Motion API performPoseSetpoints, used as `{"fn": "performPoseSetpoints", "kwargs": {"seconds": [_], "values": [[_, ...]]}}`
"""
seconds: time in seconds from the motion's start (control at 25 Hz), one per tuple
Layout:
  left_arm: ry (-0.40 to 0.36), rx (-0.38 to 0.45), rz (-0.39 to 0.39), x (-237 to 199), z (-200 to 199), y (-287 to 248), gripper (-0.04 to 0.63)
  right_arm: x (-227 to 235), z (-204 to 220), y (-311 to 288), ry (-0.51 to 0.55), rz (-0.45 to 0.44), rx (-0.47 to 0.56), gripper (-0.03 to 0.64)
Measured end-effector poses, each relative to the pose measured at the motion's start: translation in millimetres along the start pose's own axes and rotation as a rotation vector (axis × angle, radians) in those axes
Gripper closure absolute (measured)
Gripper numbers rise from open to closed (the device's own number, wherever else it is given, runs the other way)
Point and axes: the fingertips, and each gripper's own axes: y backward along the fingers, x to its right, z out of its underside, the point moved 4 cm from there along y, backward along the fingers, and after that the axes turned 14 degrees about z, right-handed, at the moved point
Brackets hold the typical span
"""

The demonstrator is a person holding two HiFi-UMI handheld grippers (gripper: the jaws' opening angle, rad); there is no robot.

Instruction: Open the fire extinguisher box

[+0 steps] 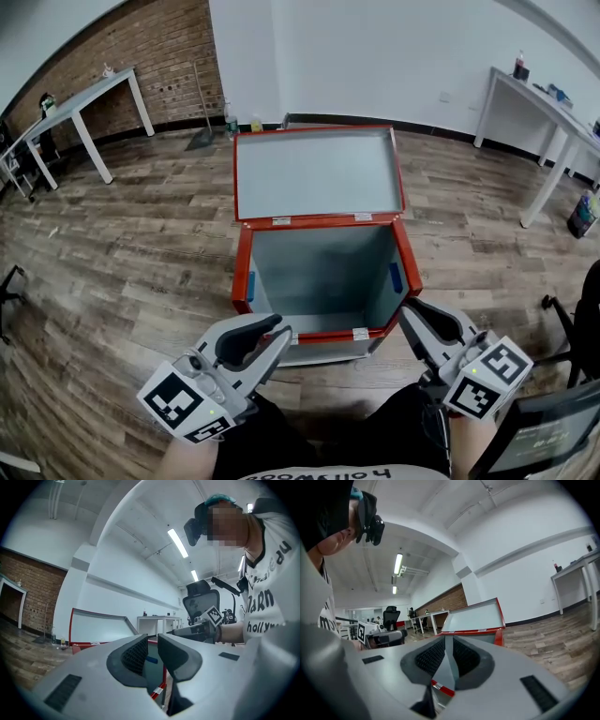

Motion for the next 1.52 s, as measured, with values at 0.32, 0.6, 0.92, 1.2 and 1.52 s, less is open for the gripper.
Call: {"fn": "performPoseSetpoints", "kwargs": {"seconds": [0.32, 0.6, 0.92, 1.2, 1.52], "values": [[0.021, 0.023, 0.005, 2.5, -5.5, -1.3, 0.528, 1.6, 1.1, 0.6, -0.021, -0.011, -0.012, 0.561], [0.01, 0.015, 0.017, 6.2, -9.1, -3.1, 0.528, -0.2, 0.1, 0.7, -0.034, -0.031, -0.009, 0.561], [-0.003, -0.009, 0.018, 6.9, -4.9, -5.1, 0.528, 3.6, 4.8, 0.0, -0.011, 0.003, -0.022, 0.589], [0.016, 0.002, 0.013, 3.5, -1.2, -6.4, 0.528, 6.9, 9.3, -1.8, -0.018, 0.007, -0.031, 0.589], [0.031, 0.008, -0.006, -1.9, -0.9, -4.3, 0.528, 9.3, 13.6, -6.6, -0.021, 0.011, -0.049, 0.589]]}}
